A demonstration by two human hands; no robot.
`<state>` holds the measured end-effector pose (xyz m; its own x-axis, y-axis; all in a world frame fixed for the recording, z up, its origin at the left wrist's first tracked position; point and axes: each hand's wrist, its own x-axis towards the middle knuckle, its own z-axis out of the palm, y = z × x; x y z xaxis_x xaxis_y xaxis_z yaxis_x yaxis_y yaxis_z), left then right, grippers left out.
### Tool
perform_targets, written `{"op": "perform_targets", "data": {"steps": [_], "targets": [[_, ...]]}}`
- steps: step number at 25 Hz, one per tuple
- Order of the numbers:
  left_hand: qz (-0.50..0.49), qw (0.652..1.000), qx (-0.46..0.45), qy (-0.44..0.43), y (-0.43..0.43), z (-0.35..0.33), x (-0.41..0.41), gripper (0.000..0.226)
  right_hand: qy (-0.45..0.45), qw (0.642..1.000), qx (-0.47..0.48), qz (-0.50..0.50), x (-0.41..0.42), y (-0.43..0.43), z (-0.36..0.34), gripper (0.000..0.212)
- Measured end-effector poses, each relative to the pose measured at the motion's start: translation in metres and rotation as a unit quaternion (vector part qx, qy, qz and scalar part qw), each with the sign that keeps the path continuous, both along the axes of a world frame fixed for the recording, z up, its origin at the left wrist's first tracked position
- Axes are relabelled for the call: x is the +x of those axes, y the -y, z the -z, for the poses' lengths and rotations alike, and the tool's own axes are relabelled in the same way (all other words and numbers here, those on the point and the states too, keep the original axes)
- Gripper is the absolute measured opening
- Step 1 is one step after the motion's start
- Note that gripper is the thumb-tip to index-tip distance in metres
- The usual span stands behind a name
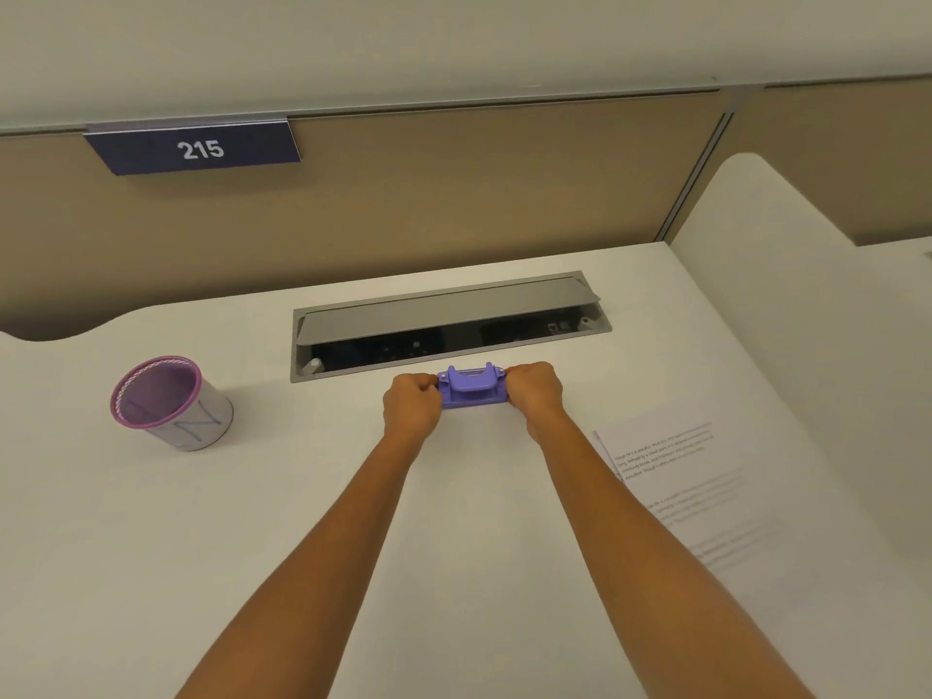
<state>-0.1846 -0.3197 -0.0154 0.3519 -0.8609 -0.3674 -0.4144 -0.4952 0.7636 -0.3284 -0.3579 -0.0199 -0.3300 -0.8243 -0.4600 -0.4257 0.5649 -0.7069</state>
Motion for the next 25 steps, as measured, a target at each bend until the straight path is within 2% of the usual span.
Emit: {"op": "perform_targets", "data": {"steps": [15,19,23,25], "targets": [[-0.025,0.999,-0.01,-0.026,0.013,0.006,-0.007,0.035,-0.008,0.999,-0.037,-0.013,0.008,0.021,0.004,0.029],[-0.022,0.999,-0.011,-0.038,0.013,0.003,-0.009,0.038,0.005,0.999,-0.047,-0.017,0.009,0.021,0.003,0.027],[-0.012,0.998,-0.014,-0.056,0.004,-0.007,-0.006,0.048,0.026,0.998,-0.054,0.004,-0.007,0.014,-0.007,0.016],[-0.031,0.997,-0.022,-0.067,-0.013,-0.012,-0.007,0.047,0.015,0.997,-0.071,0.02,-0.034,0.006,-0.017,0.029]]}}
